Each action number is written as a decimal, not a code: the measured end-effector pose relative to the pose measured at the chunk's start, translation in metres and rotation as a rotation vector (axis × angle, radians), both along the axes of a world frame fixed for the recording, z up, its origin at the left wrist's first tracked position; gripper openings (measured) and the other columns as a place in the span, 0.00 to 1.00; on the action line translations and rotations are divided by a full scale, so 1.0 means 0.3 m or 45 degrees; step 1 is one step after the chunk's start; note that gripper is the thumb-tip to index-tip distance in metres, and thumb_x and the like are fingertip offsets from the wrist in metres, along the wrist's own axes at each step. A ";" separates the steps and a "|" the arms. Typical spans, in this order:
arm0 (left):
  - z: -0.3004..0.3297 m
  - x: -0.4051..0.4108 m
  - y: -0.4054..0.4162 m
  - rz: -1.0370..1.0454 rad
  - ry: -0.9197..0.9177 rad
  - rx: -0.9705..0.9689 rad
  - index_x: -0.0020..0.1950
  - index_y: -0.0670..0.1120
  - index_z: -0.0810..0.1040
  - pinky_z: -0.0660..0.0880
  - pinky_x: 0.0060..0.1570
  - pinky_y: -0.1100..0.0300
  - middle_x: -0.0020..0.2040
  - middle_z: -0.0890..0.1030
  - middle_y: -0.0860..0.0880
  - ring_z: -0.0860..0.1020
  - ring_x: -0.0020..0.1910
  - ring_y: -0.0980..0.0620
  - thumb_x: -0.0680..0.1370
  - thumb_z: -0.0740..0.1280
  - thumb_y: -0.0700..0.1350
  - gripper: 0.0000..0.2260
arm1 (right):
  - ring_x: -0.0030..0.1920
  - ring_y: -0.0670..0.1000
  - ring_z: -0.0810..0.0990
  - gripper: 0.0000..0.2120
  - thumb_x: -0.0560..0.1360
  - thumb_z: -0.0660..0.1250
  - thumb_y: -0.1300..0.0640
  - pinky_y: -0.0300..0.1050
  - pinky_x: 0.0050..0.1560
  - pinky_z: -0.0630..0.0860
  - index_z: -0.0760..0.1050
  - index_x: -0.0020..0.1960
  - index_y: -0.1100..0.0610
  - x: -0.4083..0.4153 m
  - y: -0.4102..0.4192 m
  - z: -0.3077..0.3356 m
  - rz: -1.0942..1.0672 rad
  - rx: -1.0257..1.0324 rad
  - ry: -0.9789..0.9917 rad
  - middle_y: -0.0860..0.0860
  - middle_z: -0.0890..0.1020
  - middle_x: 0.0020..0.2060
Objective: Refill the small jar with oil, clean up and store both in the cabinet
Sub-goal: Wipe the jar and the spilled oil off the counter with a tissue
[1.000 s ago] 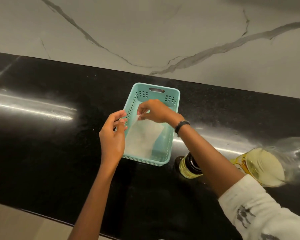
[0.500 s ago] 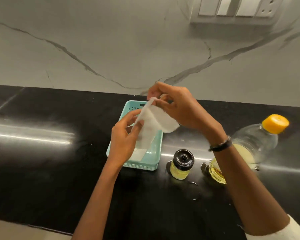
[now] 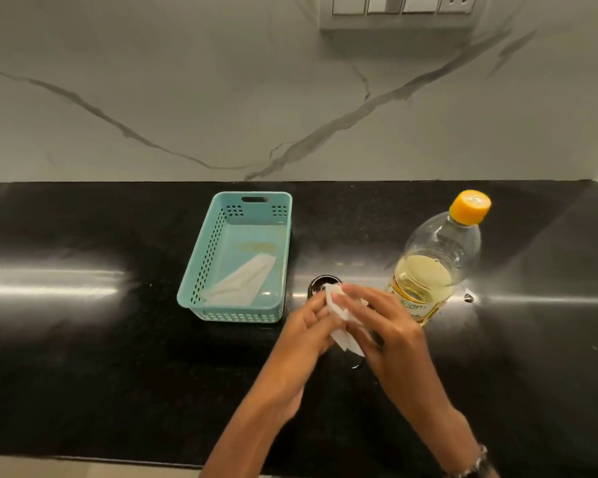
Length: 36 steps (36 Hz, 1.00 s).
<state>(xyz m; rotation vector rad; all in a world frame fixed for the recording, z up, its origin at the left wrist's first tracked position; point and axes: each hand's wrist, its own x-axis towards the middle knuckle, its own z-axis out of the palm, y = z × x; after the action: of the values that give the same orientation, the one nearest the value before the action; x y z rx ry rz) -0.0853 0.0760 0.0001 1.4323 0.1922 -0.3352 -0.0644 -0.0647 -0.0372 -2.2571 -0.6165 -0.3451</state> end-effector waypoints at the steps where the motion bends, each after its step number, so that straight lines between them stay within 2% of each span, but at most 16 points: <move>1: -0.006 -0.013 -0.004 -0.012 0.015 0.004 0.60 0.52 0.77 0.76 0.57 0.62 0.54 0.84 0.52 0.80 0.56 0.55 0.82 0.58 0.38 0.14 | 0.61 0.45 0.74 0.23 0.69 0.72 0.64 0.34 0.63 0.70 0.76 0.63 0.54 -0.014 -0.002 -0.012 -0.009 0.006 -0.008 0.51 0.79 0.59; 3: -0.021 -0.031 0.000 -0.019 0.018 0.035 0.62 0.53 0.75 0.75 0.58 0.65 0.56 0.83 0.55 0.79 0.57 0.60 0.81 0.58 0.37 0.16 | 0.58 0.44 0.75 0.20 0.68 0.73 0.65 0.32 0.61 0.70 0.79 0.60 0.56 -0.025 -0.017 -0.027 -0.037 0.020 -0.021 0.51 0.81 0.56; 5: -0.040 -0.039 0.011 0.028 -0.027 0.117 0.65 0.55 0.71 0.73 0.61 0.66 0.61 0.80 0.57 0.77 0.59 0.63 0.80 0.58 0.35 0.19 | 0.56 0.45 0.78 0.17 0.69 0.73 0.65 0.36 0.58 0.74 0.80 0.57 0.57 -0.014 -0.035 -0.027 -0.116 0.050 -0.003 0.51 0.82 0.54; 9: -0.102 -0.028 0.065 0.240 -0.259 0.474 0.68 0.54 0.69 0.73 0.61 0.66 0.64 0.75 0.57 0.73 0.63 0.66 0.77 0.66 0.36 0.22 | 0.51 0.46 0.79 0.14 0.71 0.71 0.67 0.34 0.54 0.73 0.82 0.55 0.59 0.066 -0.030 0.038 -0.218 0.105 -0.058 0.51 0.81 0.52; 11: -0.129 0.000 0.085 0.224 -0.342 0.664 0.72 0.53 0.67 0.71 0.63 0.65 0.66 0.73 0.59 0.69 0.65 0.68 0.75 0.70 0.41 0.27 | 0.49 0.46 0.78 0.11 0.71 0.71 0.65 0.36 0.51 0.75 0.82 0.53 0.59 0.117 -0.002 0.060 -0.150 0.029 -0.116 0.52 0.80 0.50; 13: -0.141 0.039 0.096 0.170 -0.379 0.795 0.74 0.54 0.65 0.68 0.64 0.66 0.67 0.71 0.60 0.68 0.67 0.67 0.73 0.73 0.45 0.31 | 0.48 0.49 0.78 0.07 0.71 0.72 0.63 0.43 0.43 0.78 0.83 0.49 0.58 0.159 0.031 0.060 -0.061 -0.133 -0.140 0.51 0.81 0.47; 15: -0.148 0.078 0.095 0.106 -0.406 0.868 0.74 0.54 0.64 0.65 0.62 0.72 0.66 0.71 0.60 0.67 0.66 0.66 0.71 0.75 0.47 0.34 | 0.46 0.52 0.78 0.06 0.69 0.74 0.61 0.48 0.36 0.78 0.83 0.46 0.57 0.187 0.055 0.042 0.035 -0.345 -0.109 0.50 0.82 0.44; 17: -0.157 0.110 0.090 0.053 -0.422 0.901 0.73 0.54 0.64 0.64 0.58 0.77 0.66 0.72 0.61 0.69 0.64 0.66 0.70 0.76 0.47 0.35 | 0.47 0.54 0.78 0.08 0.69 0.74 0.61 0.51 0.36 0.78 0.83 0.48 0.56 0.207 0.067 0.030 0.158 -0.536 0.007 0.51 0.83 0.45; 18: -0.160 0.122 0.090 0.037 -0.425 0.918 0.72 0.54 0.66 0.65 0.59 0.76 0.66 0.73 0.60 0.70 0.64 0.65 0.69 0.76 0.47 0.34 | 0.49 0.55 0.78 0.09 0.72 0.72 0.61 0.52 0.40 0.78 0.82 0.51 0.56 0.213 0.071 0.032 0.199 -0.593 0.062 0.51 0.82 0.47; 21: -0.180 0.149 0.090 0.018 -0.440 0.954 0.70 0.52 0.70 0.70 0.64 0.63 0.63 0.77 0.57 0.74 0.63 0.60 0.68 0.78 0.48 0.33 | 0.55 0.53 0.76 0.13 0.77 0.65 0.58 0.47 0.48 0.73 0.77 0.61 0.54 0.239 0.082 0.037 0.259 -0.710 0.135 0.51 0.78 0.55; 24: -0.188 0.164 0.094 0.030 -0.485 0.954 0.67 0.53 0.73 0.73 0.61 0.59 0.58 0.80 0.57 0.76 0.58 0.60 0.67 0.78 0.47 0.30 | 0.49 0.56 0.78 0.16 0.76 0.67 0.61 0.44 0.40 0.67 0.74 0.63 0.55 0.254 0.106 0.042 0.253 -0.813 0.068 0.54 0.76 0.52; 26: -0.184 0.170 0.095 0.032 -0.517 0.955 0.64 0.53 0.75 0.73 0.59 0.62 0.56 0.80 0.58 0.77 0.56 0.61 0.67 0.78 0.46 0.27 | 0.41 0.60 0.79 0.18 0.70 0.73 0.63 0.46 0.34 0.65 0.77 0.59 0.56 0.264 0.121 0.044 0.256 -0.826 0.097 0.57 0.77 0.44; 27: -0.183 0.174 0.095 0.029 -0.524 0.960 0.63 0.53 0.75 0.72 0.59 0.66 0.56 0.80 0.58 0.76 0.56 0.61 0.67 0.78 0.46 0.26 | 0.40 0.61 0.80 0.18 0.69 0.73 0.62 0.46 0.35 0.65 0.78 0.59 0.56 0.271 0.128 0.044 0.240 -0.838 0.105 0.58 0.77 0.43; 31: -0.181 0.190 0.093 0.001 -0.513 0.986 0.63 0.53 0.74 0.68 0.52 0.77 0.55 0.78 0.59 0.75 0.54 0.62 0.65 0.79 0.46 0.28 | 0.49 0.56 0.78 0.18 0.76 0.67 0.57 0.42 0.41 0.65 0.72 0.65 0.52 0.288 0.120 0.064 0.267 -0.899 0.109 0.53 0.76 0.51; 33: -0.181 0.197 0.092 -0.003 -0.508 0.972 0.63 0.53 0.74 0.69 0.51 0.77 0.55 0.79 0.59 0.75 0.54 0.62 0.65 0.79 0.47 0.29 | 0.52 0.52 0.76 0.16 0.75 0.67 0.60 0.41 0.43 0.67 0.74 0.62 0.52 0.298 0.102 0.072 0.364 -0.865 0.196 0.50 0.75 0.54; 36: -0.181 0.206 0.098 -0.030 -0.500 0.960 0.61 0.53 0.76 0.70 0.50 0.77 0.54 0.79 0.59 0.76 0.53 0.62 0.63 0.80 0.48 0.28 | 0.54 0.48 0.75 0.16 0.73 0.68 0.65 0.35 0.44 0.64 0.78 0.57 0.50 0.310 0.087 0.082 0.459 -0.854 0.299 0.47 0.75 0.57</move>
<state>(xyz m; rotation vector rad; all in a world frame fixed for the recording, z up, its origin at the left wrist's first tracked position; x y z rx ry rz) -0.0235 0.1054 -0.0542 2.2124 -0.0302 0.0220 0.0285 -0.0387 -0.0125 -2.6741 -1.1108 0.3578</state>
